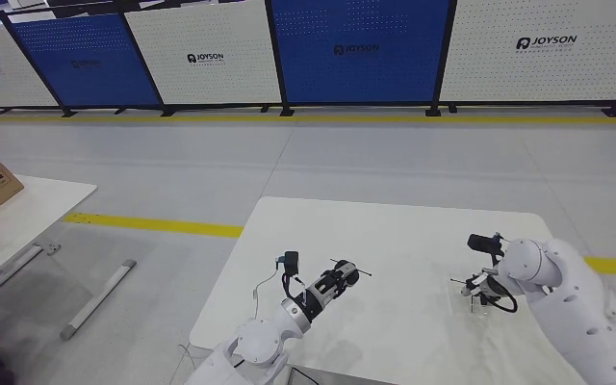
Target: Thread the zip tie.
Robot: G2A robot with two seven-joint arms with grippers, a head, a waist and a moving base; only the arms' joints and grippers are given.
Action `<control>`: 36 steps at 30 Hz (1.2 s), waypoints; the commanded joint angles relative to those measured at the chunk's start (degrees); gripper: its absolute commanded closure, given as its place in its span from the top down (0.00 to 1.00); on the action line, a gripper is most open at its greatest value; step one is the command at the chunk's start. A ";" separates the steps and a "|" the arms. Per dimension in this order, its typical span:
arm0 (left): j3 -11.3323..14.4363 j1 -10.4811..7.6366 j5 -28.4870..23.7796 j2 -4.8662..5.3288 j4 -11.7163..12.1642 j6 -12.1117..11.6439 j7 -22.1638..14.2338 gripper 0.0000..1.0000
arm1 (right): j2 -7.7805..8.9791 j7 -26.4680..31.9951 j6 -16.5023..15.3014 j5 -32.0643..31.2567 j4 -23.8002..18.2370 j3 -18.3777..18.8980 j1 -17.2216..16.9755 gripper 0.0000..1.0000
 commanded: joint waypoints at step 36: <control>0.00 0.00 0.00 0.00 0.00 0.00 0.00 0.00 | -2.39 -1.03 -0.66 -0.50 6.22 -2.19 3.12 0.00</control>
